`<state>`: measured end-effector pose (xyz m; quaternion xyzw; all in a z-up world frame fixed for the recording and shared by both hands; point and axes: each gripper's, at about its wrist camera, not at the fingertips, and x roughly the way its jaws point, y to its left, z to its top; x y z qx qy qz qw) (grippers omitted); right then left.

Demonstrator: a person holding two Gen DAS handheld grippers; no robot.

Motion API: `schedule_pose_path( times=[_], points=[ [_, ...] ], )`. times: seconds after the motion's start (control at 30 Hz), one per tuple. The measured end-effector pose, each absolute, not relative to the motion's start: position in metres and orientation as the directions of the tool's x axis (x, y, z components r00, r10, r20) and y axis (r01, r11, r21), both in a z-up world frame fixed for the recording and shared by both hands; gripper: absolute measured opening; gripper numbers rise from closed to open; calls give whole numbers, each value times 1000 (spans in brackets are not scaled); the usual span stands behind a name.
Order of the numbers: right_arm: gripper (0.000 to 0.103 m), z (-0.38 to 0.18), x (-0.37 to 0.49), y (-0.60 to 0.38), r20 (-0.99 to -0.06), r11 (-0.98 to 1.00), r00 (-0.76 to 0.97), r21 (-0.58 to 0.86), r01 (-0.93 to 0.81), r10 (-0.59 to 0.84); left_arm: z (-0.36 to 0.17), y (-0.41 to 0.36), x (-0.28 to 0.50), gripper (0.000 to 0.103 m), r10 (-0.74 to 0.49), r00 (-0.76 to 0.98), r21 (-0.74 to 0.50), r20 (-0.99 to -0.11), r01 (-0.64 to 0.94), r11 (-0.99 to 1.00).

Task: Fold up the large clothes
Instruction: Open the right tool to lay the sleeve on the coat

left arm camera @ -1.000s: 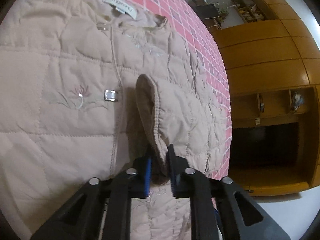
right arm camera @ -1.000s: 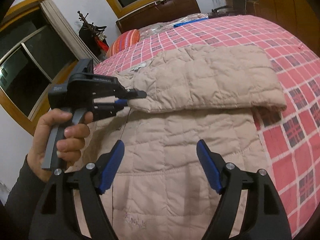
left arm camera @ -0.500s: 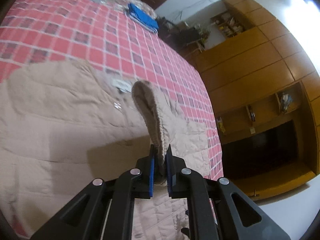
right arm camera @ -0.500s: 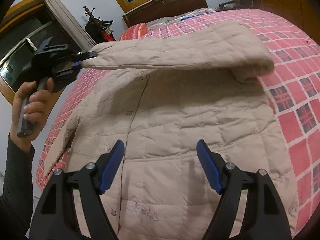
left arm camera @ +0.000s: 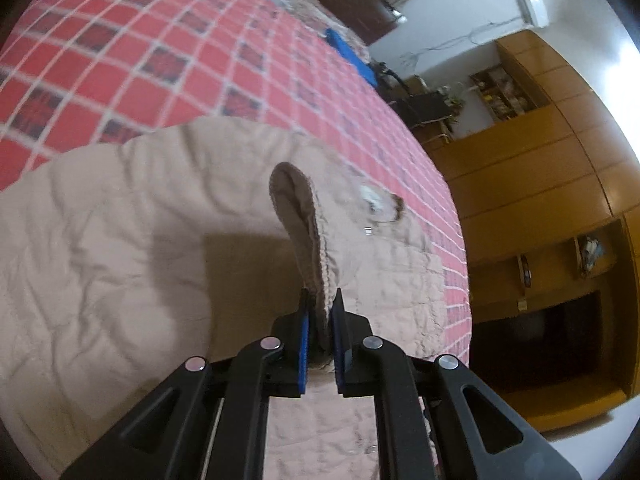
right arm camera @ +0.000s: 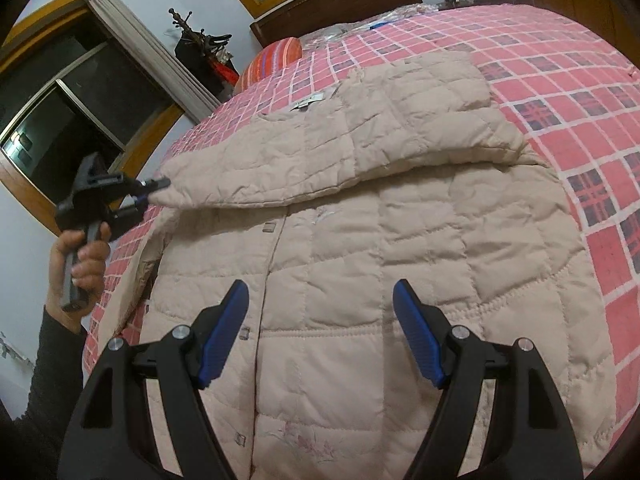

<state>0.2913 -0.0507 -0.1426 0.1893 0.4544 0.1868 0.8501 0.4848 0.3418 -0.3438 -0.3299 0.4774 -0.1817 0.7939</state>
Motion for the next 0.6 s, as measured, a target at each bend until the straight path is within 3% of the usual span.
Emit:
schedule_pose_path(
  times=[0.2,0.27,0.33,0.5,0.6],
  points=[
    [75,-136,291,-45,-695,858,523,488,-162,494,-369,350,484,14,-550,469,-665,-691,-116,738],
    [75,-132,291,-45,-693,859,525,484,-169,494,-361,354,478,25,-513,497,-648,-700,-140,748],
    [75,-129,291,-46,-690,859,529,481,-173,493,-343,360,469,49,-485,551,-652,-679,-149,744],
    [77,-128,292,-47,-683,857,539,487,-168,494,-315,332,468,64,-547,583,-682,-600,-15,731],
    [77,-130,292,-43,-687,854,528,493,-165,499,-337,309,482,64,-550,524,-656,-650,-22,755]
  ],
)
